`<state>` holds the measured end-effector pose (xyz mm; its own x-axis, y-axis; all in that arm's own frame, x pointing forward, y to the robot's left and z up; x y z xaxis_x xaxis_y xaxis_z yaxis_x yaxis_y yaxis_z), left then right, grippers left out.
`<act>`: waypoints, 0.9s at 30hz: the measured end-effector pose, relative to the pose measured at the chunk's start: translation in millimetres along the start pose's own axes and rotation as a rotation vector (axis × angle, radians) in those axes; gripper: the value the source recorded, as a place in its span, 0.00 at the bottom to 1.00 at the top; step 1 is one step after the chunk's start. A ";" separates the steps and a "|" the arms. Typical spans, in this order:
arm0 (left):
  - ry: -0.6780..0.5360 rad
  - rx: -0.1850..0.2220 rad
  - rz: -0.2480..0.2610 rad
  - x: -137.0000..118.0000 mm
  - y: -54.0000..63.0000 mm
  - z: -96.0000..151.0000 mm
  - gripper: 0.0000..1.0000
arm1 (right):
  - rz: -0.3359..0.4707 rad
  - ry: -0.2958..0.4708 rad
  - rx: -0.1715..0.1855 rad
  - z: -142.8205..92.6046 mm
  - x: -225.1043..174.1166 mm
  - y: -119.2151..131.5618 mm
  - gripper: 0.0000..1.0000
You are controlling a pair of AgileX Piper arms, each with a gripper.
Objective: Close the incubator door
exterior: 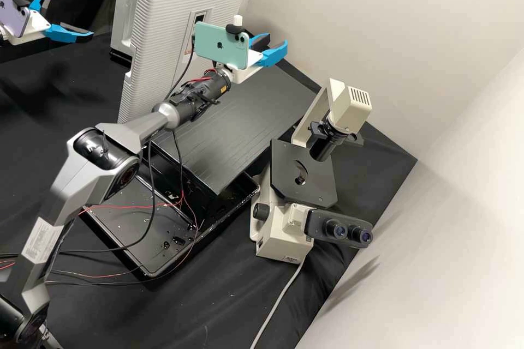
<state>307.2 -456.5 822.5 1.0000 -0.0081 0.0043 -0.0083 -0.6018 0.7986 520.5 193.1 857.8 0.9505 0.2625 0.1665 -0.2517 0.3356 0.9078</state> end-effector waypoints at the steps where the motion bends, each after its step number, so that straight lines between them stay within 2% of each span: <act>1: 0.000 0.000 0.000 0.0 0.0 0.0 1.00 | 0.003 0.006 0.003 -1.7 1.9 0.4 0.00; 4: 0.000 0.000 0.000 0.0 0.0 0.0 1.00 | 0.009 0.036 0.003 -6.5 8.8 1.9 0.00; 11: 0.000 0.000 0.000 0.0 0.0 0.0 1.00 | 0.004 0.092 -0.040 -19.3 22.2 -0.5 0.00; 16: 0.000 0.000 0.000 0.0 0.0 0.0 1.00 | -0.026 0.105 -0.043 -28.0 28.3 -5.3 0.00; 21: 0.000 0.000 0.000 0.0 0.0 0.0 1.00 | -0.023 0.116 -0.081 -41.7 33.4 -6.9 0.00; 25: 0.000 0.000 0.000 0.0 0.0 0.0 1.00 | -0.032 0.116 -0.068 -50.9 35.4 -8.0 0.00; 27: 0.000 0.000 0.000 0.0 0.0 0.0 1.00 | -0.031 0.113 -0.081 -53.5 36.8 -7.0 0.00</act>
<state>307.2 -456.5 822.5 1.0000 -0.0081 0.0043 -0.0083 -0.6018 0.7986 547.4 248.8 836.9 0.9324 0.3498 0.0905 -0.2410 0.4154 0.8771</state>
